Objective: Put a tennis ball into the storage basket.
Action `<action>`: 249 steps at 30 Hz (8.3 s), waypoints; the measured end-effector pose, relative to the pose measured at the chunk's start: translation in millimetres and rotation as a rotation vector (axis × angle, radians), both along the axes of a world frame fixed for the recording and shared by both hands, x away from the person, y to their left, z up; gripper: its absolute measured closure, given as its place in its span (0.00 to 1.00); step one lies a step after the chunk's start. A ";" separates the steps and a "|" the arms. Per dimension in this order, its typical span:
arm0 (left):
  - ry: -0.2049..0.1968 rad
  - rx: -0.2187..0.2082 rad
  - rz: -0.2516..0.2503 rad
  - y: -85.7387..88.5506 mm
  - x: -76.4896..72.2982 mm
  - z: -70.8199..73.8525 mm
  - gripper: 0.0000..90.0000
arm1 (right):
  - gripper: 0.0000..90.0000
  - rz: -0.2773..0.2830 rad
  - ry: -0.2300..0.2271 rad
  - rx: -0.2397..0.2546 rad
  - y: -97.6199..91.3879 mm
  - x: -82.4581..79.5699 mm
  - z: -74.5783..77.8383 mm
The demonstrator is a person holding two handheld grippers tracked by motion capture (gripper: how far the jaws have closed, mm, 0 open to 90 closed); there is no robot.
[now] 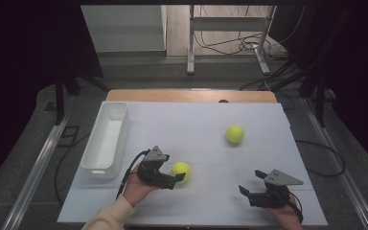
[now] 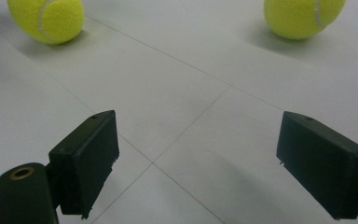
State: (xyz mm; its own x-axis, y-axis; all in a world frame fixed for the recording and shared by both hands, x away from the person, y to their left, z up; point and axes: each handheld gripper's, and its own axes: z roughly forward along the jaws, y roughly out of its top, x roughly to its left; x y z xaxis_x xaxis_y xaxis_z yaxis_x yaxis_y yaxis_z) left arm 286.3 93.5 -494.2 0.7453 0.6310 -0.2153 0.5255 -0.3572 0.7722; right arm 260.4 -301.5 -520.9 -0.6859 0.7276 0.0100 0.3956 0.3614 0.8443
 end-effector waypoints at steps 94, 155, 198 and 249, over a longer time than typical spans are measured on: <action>-0.008 -0.004 0.003 4.1 5.3 17.8 0.29 | 0.15 -0.013 -0.011 -0.010 -2.0 -0.2 0.3; -0.141 -0.157 0.103 55.5 -2.1 58.0 0.29 | 0.15 -0.024 -0.008 -0.014 -2.9 0.4 -0.1; -0.157 -0.167 0.243 97.1 7.9 69.8 0.29 | 0.15 -0.040 -0.010 -0.001 -5.7 0.3 1.1; -0.130 -0.152 0.415 140.9 56.9 89.6 0.29 | 0.15 -0.048 -0.007 0.001 -6.3 0.4 0.7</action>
State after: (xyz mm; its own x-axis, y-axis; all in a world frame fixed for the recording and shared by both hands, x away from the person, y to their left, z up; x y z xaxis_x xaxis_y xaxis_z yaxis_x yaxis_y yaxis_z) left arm 343.2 234.3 -404.6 0.4634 0.8502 -0.2499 0.4953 -0.0146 0.8686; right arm 260.7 -307.9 -520.2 -0.6504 0.7596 0.0061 0.4064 0.3412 0.8476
